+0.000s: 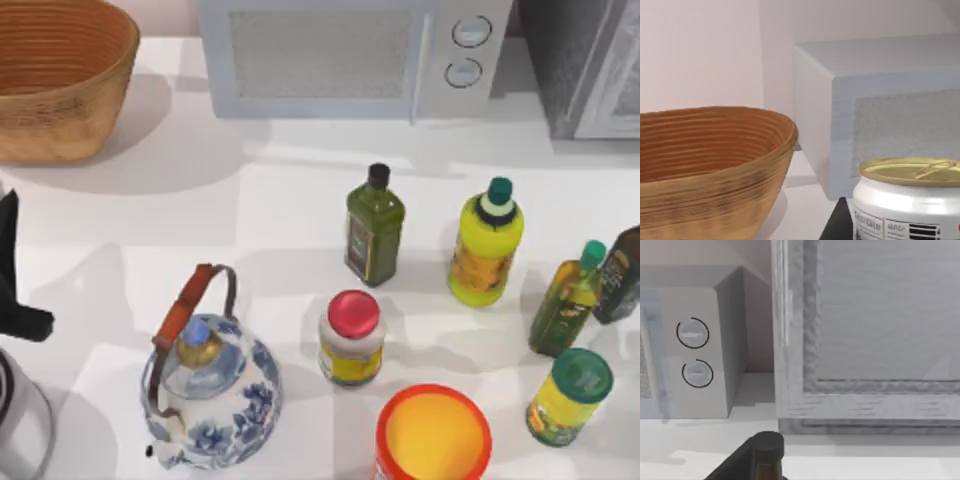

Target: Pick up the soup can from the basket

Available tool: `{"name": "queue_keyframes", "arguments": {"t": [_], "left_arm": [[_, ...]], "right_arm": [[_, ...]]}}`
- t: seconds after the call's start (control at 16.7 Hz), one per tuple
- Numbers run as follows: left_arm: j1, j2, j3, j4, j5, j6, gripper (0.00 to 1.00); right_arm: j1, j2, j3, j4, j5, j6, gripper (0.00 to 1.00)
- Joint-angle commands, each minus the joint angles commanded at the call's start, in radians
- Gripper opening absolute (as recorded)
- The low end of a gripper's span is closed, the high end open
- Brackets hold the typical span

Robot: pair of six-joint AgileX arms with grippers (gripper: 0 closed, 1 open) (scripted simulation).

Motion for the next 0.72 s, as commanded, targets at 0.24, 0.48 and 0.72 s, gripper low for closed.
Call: {"name": "queue_keyframes", "arguments": {"t": [0.24,0.48,0.72], "left_arm": [[-0.019,0.351,0.161,0.195,0.217,0.017,0.0],[-0.041,0.757,0.337,0.42,0.457,0.033,0.0],[-0.064,1.177,0.51,0.648,0.697,0.045,0.0]], "right_arm": [[0.0,0.0,0.0,0.0,0.0,0.0,1.0],[0.0,0.0,0.0,0.0,0.0,0.0,1.0],[0.0,0.0,0.0,0.0,0.0,0.0,1.0]]}}
